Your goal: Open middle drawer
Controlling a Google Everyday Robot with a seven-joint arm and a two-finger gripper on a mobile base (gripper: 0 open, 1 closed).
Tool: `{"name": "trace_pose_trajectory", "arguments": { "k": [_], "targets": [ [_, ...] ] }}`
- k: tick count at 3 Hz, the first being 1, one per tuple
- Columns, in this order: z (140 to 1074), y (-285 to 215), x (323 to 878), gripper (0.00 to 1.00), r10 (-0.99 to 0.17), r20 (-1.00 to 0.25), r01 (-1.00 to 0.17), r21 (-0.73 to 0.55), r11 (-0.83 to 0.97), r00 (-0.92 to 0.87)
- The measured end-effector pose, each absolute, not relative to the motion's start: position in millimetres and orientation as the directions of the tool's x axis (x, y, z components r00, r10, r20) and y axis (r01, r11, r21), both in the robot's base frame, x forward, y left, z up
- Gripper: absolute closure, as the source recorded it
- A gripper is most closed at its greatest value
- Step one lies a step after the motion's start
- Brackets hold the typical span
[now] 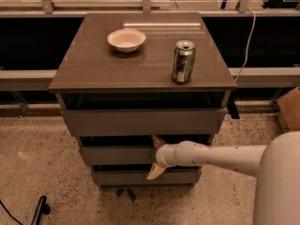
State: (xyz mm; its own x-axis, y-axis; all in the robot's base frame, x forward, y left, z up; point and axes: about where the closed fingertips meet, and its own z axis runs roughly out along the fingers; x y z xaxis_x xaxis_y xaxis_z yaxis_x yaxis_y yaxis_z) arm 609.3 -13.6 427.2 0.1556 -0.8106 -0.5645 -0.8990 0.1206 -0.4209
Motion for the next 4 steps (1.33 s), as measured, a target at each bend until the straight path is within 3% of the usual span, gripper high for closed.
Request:
{"name": "trace_pose_trajectory", "arguments": {
  "k": [1, 2, 3, 4],
  "targets": [
    [423.7, -15.3, 617.4, 0.22, -0.808, -0.573, -0.911, -0.394, 0.122, 0.139],
    [422.7, -12.9, 616.3, 0.00, -0.807, -0.574, -0.912, -0.392, 0.119, 0.142],
    [422.6, -12.7, 616.2, 0.00, -0.807, -0.574, -0.912, -0.392, 0.118, 0.142],
    [419.4, -8.8, 614.6, 0.19, -0.810, -0.565, -0.914, -0.394, 0.095, 0.159]
  ]
}}
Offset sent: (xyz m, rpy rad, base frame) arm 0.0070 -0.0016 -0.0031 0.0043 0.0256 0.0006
